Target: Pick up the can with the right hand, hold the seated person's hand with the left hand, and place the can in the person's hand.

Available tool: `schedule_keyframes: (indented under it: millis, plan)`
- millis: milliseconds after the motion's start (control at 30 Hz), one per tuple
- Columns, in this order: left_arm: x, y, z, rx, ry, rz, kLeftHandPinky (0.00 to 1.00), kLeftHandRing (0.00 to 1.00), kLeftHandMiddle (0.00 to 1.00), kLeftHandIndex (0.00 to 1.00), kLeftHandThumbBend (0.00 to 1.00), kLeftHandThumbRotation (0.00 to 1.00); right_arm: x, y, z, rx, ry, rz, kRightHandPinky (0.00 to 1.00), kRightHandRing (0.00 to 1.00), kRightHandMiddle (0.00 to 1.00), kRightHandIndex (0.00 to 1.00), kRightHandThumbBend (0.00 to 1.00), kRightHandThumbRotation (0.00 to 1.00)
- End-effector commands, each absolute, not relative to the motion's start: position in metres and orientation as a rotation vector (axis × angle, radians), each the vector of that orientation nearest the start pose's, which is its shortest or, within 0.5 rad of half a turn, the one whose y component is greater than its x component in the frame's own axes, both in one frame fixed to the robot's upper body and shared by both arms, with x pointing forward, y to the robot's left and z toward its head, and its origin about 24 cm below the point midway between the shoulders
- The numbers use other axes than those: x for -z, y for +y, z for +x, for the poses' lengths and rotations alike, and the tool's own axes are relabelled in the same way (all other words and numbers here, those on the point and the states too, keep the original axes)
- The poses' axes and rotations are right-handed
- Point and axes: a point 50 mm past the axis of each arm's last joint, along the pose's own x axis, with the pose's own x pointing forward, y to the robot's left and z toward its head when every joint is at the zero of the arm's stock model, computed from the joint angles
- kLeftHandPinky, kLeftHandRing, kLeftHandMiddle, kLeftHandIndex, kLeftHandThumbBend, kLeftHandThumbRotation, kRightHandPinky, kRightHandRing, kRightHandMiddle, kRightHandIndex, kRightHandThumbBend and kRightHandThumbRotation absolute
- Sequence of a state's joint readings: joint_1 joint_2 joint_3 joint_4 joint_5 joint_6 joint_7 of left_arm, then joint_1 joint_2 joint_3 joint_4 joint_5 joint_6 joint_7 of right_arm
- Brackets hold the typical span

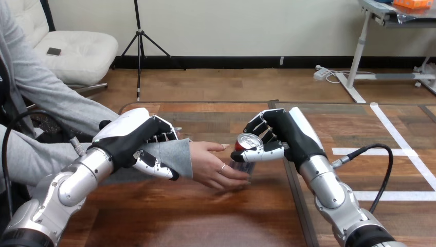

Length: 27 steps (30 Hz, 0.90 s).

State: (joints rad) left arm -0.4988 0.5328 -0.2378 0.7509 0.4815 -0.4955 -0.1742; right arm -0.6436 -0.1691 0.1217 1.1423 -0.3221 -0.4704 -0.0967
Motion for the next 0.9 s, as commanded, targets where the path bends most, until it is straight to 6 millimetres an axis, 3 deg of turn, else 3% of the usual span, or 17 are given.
schedule_keyframes:
  millis: [0, 867]
  plan:
    - [-0.11, 0.168, 0.348, 0.449, -0.362, 0.941, 0.31, 0.36, 0.42, 0.46, 0.58, 0.0, -0.117, -0.104, 0.382, -0.22, -0.364, -0.514, 0.32, 0.35, 0.41, 0.42, 0.78, 0.0]
    - [-0.109, 0.168, 0.347, 0.448, -0.36, 0.937, 0.31, 0.36, 0.42, 0.46, 0.58, 0.0, -0.13, -0.087, 0.38, -0.249, -0.439, -0.473, 0.3, 0.33, 0.4, 0.42, 0.78, 0.0]
